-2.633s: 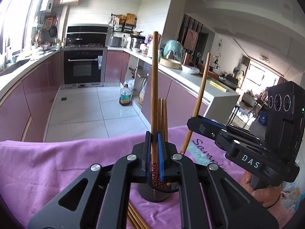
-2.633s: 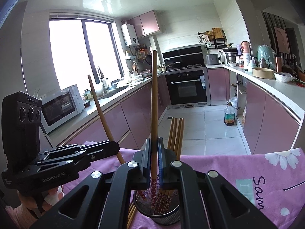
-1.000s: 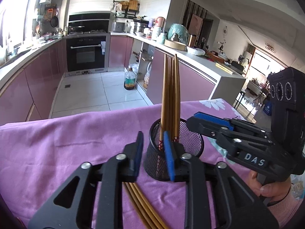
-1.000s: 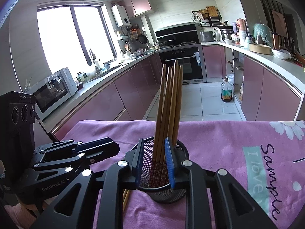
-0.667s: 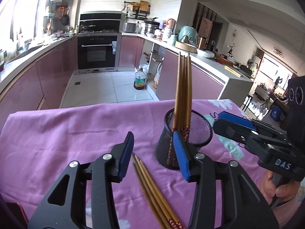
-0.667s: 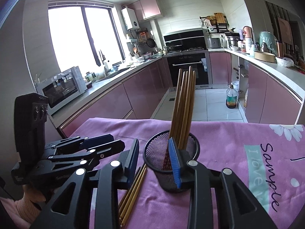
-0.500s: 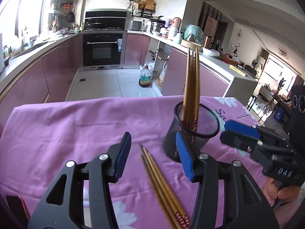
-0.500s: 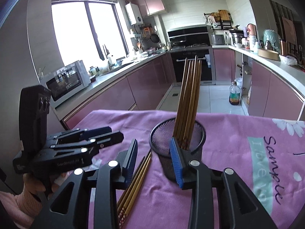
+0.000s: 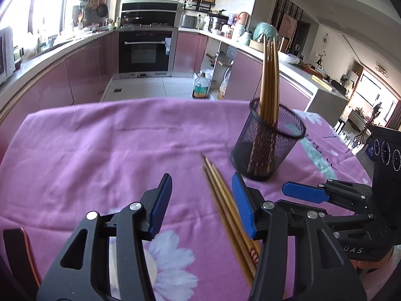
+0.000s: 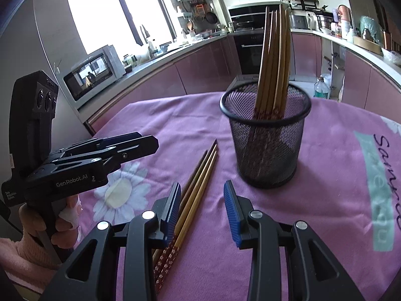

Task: Organize utensils
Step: 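Open both tools to release the chopsticks and pull back from the cup, then move both open tools over the remaining chopsticks on the tablecloth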

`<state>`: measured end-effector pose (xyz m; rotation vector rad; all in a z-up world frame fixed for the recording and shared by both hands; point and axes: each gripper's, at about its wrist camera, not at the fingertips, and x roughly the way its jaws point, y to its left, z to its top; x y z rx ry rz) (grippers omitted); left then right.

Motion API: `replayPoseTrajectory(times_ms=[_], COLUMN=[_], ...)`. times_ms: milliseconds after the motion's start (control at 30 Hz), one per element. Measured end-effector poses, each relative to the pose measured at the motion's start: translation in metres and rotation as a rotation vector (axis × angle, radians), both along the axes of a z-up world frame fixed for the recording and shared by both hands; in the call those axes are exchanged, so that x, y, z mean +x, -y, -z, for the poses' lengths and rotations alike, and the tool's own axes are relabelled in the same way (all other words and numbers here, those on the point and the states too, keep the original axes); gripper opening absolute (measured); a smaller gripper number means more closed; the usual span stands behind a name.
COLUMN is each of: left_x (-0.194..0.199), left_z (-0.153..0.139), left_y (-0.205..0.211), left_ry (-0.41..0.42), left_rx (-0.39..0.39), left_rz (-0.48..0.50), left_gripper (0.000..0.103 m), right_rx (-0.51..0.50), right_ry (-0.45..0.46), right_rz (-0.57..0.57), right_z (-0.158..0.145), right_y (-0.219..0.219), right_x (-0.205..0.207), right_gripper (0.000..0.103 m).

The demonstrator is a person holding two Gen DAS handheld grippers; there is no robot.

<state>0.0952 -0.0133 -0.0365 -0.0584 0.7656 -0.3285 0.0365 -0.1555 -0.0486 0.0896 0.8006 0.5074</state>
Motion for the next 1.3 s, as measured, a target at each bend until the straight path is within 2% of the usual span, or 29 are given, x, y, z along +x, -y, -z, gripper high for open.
replayPoseTrajectory(times_ms=[267,467,767,1100,1300], left_x=[-0.009,-0.016,-0.016,-0.017,-0.018], left_z=[0.032,0.045,0.053,0.059,0.06], left_y=[-0.001,0.005,0.012,0.02,0.023], left_ry=[-0.082,-0.103,-0.122,-0.131,-0.12], left_rx=[0.024,0.038,0.049,0.073,0.111], left_rz=[0.041,0.081,0.105,0.136,0.149], left_gripper=[0.049,0.049,0.05,0.053,0.048], right_rx=[-0.032,-0.069,-0.138,-0.133,-0.125], right_ry=[-0.051,-0.065,-0.054,-0.068,-0.073], right_rz=[-0.023,-0.036,-0.037,-0.018,-0.016], right_z=[0.02,0.026,0.03,0.031,0.031], right_y=[-0.012,-0.021,-0.026,-0.018,-0.016], right_x=[-0.006,-0.009,-0.01,-0.008,-0.006], right_gripper=[0.033,0.033,0.028,0.026,0.026])
